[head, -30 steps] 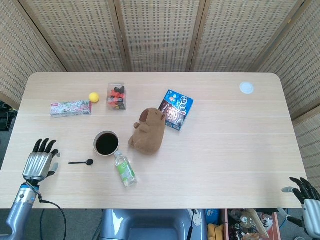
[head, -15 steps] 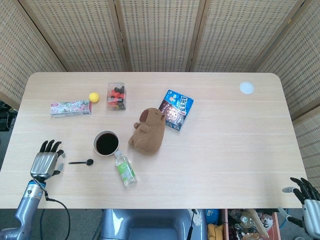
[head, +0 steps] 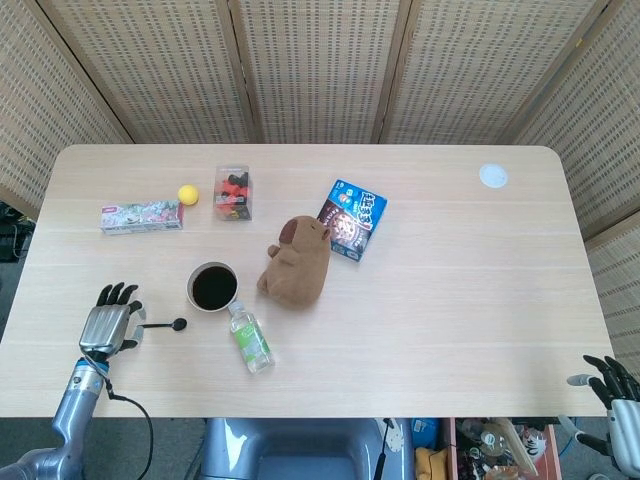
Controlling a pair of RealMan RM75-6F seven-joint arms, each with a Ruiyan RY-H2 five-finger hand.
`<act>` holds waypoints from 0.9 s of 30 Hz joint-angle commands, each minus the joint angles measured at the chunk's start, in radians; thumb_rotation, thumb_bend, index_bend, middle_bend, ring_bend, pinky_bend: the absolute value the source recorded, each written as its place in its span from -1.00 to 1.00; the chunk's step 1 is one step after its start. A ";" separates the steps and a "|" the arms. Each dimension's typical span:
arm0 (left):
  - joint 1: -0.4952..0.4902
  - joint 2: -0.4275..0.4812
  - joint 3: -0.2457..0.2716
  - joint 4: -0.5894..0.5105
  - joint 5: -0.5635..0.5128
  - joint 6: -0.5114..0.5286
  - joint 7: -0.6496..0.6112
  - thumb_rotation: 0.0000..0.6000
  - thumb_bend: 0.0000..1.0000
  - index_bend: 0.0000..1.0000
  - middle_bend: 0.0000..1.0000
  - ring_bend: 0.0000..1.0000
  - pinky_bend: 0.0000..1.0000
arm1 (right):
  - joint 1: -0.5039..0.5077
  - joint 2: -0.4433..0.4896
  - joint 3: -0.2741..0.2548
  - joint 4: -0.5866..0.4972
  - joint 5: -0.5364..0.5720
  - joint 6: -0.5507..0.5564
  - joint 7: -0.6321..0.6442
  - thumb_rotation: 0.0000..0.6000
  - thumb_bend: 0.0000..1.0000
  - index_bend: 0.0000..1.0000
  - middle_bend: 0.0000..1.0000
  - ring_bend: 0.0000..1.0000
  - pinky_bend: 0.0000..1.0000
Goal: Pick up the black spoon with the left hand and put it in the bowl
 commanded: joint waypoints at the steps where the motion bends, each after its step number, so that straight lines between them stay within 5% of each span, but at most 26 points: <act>1: 0.002 -0.005 -0.001 0.005 0.000 -0.004 -0.006 1.00 -0.16 -0.06 -0.76 -1.00 -1.00 | -0.001 0.000 0.000 0.001 0.001 0.000 0.001 1.00 -0.40 -0.14 -0.47 -0.74 -0.57; 27: 0.003 -0.042 -0.021 0.045 -0.020 -0.036 -0.002 1.00 -0.17 0.00 -0.76 -1.00 -1.00 | -0.009 -0.002 0.003 0.014 0.014 -0.003 0.011 1.00 -0.40 -0.14 -0.47 -0.74 -0.57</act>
